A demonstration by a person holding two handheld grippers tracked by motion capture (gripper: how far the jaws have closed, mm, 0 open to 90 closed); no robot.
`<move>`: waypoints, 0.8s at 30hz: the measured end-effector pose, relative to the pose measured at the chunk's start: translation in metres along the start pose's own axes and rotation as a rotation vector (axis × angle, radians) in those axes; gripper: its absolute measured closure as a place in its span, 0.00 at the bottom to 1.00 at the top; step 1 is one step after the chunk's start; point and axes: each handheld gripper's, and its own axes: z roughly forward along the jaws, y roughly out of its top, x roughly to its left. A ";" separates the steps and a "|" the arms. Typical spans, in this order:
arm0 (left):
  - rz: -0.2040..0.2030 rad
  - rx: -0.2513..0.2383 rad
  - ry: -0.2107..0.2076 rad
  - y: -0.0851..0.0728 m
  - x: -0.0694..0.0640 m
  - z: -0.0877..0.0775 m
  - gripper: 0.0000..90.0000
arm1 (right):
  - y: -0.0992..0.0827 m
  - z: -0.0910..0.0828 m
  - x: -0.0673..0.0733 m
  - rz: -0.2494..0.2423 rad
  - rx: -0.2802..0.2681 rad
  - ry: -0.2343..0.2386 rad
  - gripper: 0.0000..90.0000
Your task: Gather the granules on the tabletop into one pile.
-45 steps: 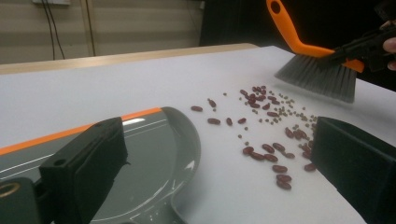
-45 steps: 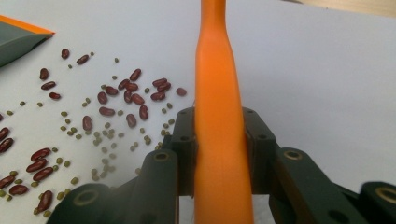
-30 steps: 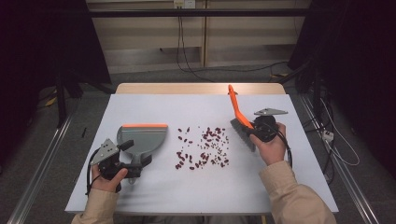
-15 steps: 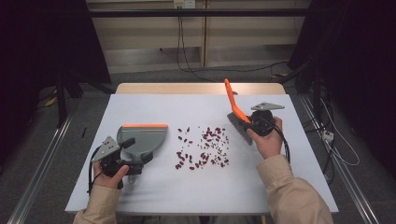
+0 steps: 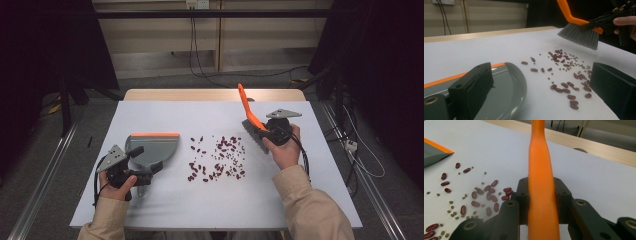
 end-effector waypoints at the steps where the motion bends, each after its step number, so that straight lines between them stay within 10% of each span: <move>1: 0.001 0.000 0.000 0.000 0.000 -0.001 0.05 | 0.001 0.001 0.000 -0.001 0.003 0.000 0.79; 11: -0.002 0.008 -0.003 -0.002 0.001 -0.003 0.05 | 0.011 0.019 -0.006 -0.033 0.006 -0.010 0.79; 24: -0.011 0.026 0.006 -0.006 0.007 -0.004 0.05 | 0.024 0.073 0.004 -0.297 -0.010 0.029 0.79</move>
